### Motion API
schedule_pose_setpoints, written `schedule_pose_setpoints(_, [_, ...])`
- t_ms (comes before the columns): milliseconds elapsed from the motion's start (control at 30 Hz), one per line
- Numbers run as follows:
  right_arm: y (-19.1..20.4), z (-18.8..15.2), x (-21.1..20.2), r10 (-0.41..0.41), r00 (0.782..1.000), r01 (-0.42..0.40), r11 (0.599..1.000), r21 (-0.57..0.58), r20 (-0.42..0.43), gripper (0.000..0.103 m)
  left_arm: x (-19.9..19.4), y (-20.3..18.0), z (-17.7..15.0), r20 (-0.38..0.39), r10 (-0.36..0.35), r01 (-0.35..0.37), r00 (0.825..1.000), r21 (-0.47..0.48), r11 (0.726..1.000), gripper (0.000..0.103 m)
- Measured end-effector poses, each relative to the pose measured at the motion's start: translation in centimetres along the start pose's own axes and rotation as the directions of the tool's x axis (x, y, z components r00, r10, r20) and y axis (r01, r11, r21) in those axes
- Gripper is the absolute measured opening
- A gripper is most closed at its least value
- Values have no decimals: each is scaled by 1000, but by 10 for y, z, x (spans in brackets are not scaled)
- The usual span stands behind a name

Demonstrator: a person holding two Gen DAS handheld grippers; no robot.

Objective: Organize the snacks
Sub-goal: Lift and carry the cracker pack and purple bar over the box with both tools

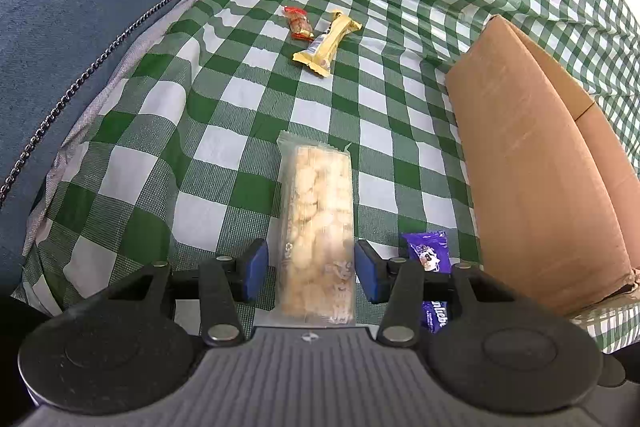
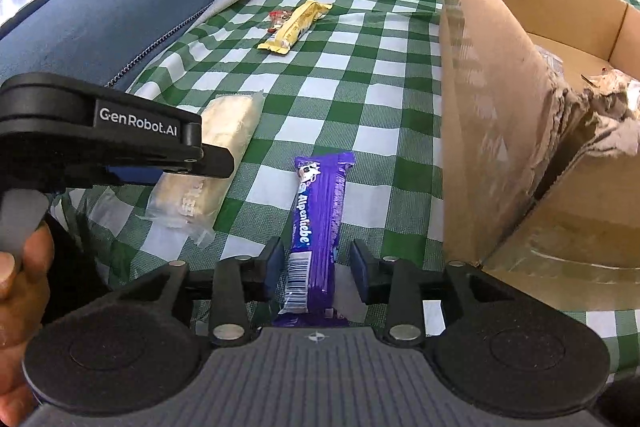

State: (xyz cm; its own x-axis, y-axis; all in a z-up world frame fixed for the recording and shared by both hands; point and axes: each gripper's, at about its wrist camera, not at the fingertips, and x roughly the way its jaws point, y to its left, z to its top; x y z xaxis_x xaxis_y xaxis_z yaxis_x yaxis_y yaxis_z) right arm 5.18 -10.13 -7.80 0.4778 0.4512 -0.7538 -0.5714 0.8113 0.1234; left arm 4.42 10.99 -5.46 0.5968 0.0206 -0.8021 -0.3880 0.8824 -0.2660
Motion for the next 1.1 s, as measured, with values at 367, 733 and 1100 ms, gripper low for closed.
schedule_pose_setpoints(367, [-4,0,-5,-19,1000,19,1000,5,9,22,1,0,1,-3,-2,2,1000,7,1000,52])
schedule_pose_setpoints(733, [-3,0,-5,-27,1000,27,1000,3,7,22,2,-1,1,-3,0,0,1000,18,1000,52])
schedule_pose_setpoints(1100, [1,1,-6,-26,1000,26,1000,-15,-8,29,5,-4,1,2,8,-8,1000,56,998,52])
